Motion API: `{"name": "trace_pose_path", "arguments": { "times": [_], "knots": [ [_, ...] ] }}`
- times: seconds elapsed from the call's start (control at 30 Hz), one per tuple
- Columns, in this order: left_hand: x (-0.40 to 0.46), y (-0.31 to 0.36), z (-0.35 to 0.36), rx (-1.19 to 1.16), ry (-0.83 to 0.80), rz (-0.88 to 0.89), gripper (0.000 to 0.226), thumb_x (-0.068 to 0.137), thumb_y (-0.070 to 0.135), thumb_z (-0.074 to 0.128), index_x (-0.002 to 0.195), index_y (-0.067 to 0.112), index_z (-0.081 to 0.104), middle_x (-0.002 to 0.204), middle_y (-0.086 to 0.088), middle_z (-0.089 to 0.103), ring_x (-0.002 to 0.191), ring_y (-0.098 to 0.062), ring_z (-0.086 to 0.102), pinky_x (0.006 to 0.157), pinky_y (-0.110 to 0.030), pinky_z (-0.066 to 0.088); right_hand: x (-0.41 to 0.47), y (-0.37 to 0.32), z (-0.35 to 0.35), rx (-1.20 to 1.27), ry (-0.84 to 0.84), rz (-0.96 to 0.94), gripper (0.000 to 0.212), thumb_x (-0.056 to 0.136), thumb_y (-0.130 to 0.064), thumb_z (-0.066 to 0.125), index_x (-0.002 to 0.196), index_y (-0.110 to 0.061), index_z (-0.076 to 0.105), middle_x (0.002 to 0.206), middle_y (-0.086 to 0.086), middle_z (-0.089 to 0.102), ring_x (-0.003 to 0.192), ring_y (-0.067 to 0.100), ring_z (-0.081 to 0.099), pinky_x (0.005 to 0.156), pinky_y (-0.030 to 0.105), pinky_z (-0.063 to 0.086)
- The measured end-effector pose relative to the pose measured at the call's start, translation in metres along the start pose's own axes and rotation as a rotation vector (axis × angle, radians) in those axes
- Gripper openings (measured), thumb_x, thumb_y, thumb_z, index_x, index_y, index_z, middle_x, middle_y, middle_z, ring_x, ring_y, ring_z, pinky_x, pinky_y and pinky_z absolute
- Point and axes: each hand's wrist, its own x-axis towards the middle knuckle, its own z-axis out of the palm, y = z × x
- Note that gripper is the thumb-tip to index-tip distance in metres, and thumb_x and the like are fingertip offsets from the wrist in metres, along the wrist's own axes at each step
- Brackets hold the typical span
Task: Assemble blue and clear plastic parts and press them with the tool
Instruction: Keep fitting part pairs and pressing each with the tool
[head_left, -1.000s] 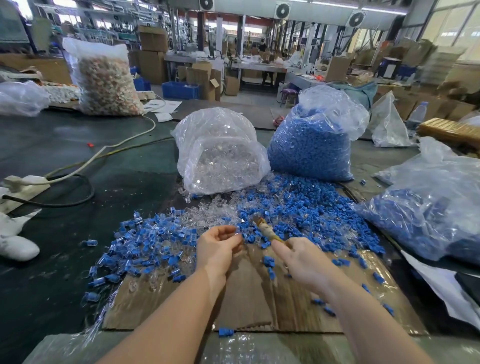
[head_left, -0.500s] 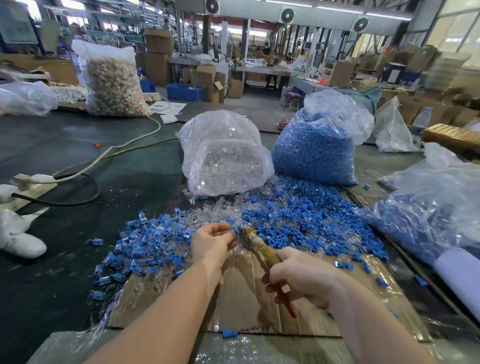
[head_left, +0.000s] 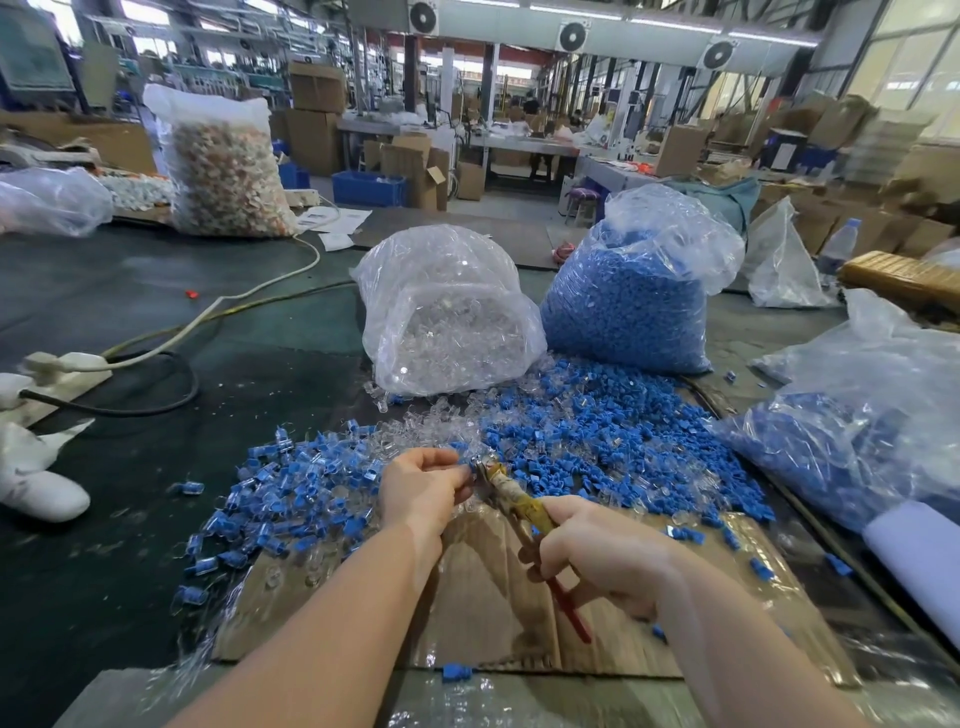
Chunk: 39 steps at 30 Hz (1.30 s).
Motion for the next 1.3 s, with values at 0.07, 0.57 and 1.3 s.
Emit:
{"name": "trace_pose_path", "arguments": {
  "times": [0.07, 0.57, 1.3],
  "knots": [
    [0.0, 0.001, 0.001, -0.016, 0.007, -0.012, 0.016, 0.081, -0.008, 0.062, 0.092, 0.004, 0.062, 0.089, -0.011, 0.064, 0.072, -0.014, 0.063, 0.053, -0.014, 0.052, 0.0, -0.001, 0.001, 0.009, -0.007, -0.02, 0.022, 0.074, 0.004, 0.047, 0.082, -0.016, 0.052, 0.09, 0.009, 0.052, 0.084, 0.023, 0.052, 0.07, 0.036, 0.047],
    [0.0, -0.004, 0.005, -0.068, 0.046, -0.006, 0.016, 0.082, -0.009, 0.06, 0.089, 0.005, 0.061, 0.086, -0.011, 0.064, 0.072, -0.016, 0.064, 0.054, -0.017, 0.053, -0.008, 0.002, 0.007, 0.123, 0.064, -0.053, 0.025, 0.077, 0.006, 0.053, 0.088, -0.016, 0.058, 0.069, -0.001, 0.053, 0.051, 0.007, 0.051, 0.052, 0.022, 0.042],
    [0.022, -0.027, -0.037, 1.041, 0.155, 0.659, 0.032, 0.091, 0.006, 0.053, 0.122, 0.014, 0.06, 0.113, 0.001, 0.058, 0.106, -0.012, 0.039, 0.098, -0.026, 0.034, 0.034, 0.083, -0.029, -0.905, 0.876, 0.08, 0.067, 0.089, -0.064, 0.036, 0.145, -0.028, 0.024, 0.136, 0.005, 0.042, 0.125, 0.023, 0.038, 0.103, 0.036, 0.034]
  ]
}}
